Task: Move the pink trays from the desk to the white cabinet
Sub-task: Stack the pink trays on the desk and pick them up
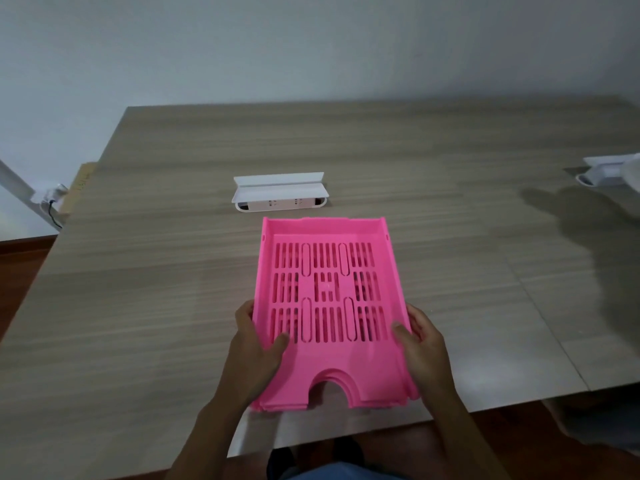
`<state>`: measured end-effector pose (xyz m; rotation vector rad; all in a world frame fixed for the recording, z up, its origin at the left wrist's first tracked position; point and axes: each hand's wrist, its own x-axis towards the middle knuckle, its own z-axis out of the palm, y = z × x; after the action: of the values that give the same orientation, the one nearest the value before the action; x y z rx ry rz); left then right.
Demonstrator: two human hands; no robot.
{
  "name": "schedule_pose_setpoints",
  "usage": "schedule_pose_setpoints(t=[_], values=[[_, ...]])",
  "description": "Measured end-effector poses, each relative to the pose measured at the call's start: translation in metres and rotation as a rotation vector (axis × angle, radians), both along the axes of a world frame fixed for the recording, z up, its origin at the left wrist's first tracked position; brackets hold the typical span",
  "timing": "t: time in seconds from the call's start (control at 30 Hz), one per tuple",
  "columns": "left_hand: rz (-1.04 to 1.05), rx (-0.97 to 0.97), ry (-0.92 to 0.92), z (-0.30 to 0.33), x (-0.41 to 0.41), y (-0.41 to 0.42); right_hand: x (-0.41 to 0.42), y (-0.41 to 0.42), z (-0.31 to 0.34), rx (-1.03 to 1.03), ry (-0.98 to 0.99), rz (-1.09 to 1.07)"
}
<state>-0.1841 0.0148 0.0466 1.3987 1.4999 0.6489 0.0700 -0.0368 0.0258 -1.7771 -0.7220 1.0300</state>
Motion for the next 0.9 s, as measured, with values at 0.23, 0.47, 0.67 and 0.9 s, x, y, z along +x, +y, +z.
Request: schedule_pose_setpoints(t=[0.23,0.47,0.67,0.9], values=[[0.080,-0.007,0.030,-0.004,-0.005,0.015,0.001,-0.001,0.001,0.020,0.002,0.034],[0.156,-0.278,-0.323,-0.024,-0.005,0.045,0.015,0.015,-0.008,-0.031,0.165,0.011],[0.035,-0.453,-0.568,-0.040,-0.015,0.048,0.022,0.015,-0.021,-0.160,0.581,0.138],[0.119,-0.417,-0.563,-0.042,-0.016,0.033,0.025,0.019,-0.027,-0.127,0.715,0.190]])
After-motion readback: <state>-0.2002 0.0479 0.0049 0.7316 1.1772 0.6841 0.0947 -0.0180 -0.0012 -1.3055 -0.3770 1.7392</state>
